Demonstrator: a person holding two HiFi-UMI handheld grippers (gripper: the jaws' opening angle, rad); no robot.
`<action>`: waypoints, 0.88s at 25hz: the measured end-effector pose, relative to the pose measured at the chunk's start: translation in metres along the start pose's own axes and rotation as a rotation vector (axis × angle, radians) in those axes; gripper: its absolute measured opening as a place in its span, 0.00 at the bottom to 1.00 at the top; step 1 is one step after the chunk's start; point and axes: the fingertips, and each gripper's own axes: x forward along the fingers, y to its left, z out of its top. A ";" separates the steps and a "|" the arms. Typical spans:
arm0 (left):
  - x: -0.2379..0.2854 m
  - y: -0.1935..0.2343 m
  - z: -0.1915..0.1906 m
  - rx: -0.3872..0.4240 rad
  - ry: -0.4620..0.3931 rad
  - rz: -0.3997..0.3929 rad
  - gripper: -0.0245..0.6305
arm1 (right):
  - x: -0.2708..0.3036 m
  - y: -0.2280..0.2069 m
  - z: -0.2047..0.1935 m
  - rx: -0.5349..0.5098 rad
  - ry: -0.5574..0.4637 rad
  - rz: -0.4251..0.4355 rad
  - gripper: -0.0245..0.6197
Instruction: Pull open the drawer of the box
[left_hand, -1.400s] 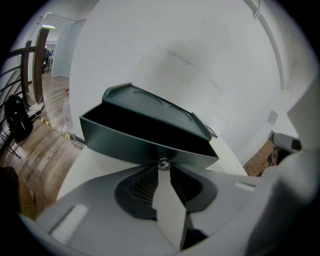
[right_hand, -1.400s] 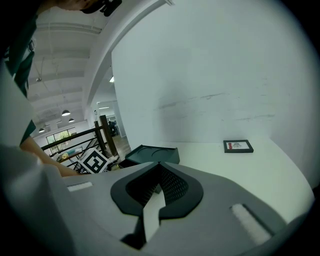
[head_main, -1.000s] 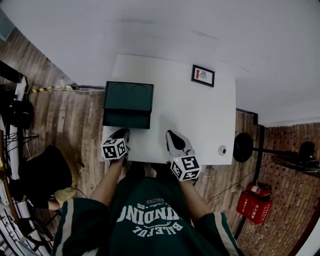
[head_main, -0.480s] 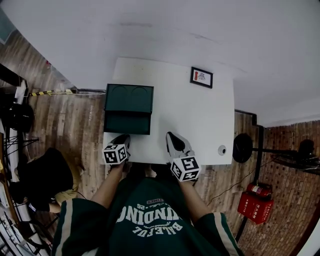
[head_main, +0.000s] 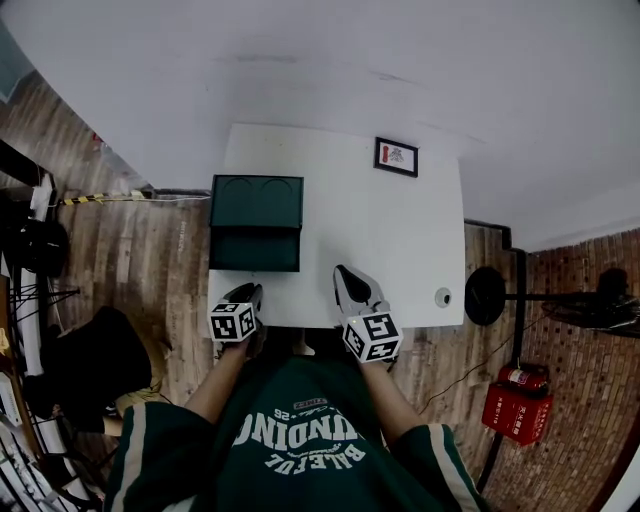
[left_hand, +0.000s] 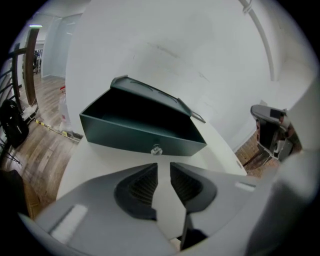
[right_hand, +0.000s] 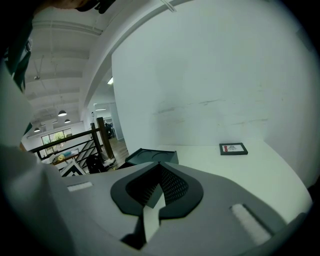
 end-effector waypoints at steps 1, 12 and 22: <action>-0.004 -0.004 0.001 0.020 -0.008 -0.010 0.24 | -0.001 -0.001 0.001 -0.002 -0.004 -0.005 0.04; -0.058 -0.053 0.098 0.347 -0.257 -0.071 0.12 | -0.004 -0.009 0.033 -0.034 -0.079 -0.042 0.04; -0.116 -0.083 0.193 0.527 -0.494 -0.073 0.12 | -0.005 0.007 0.069 -0.079 -0.159 -0.038 0.04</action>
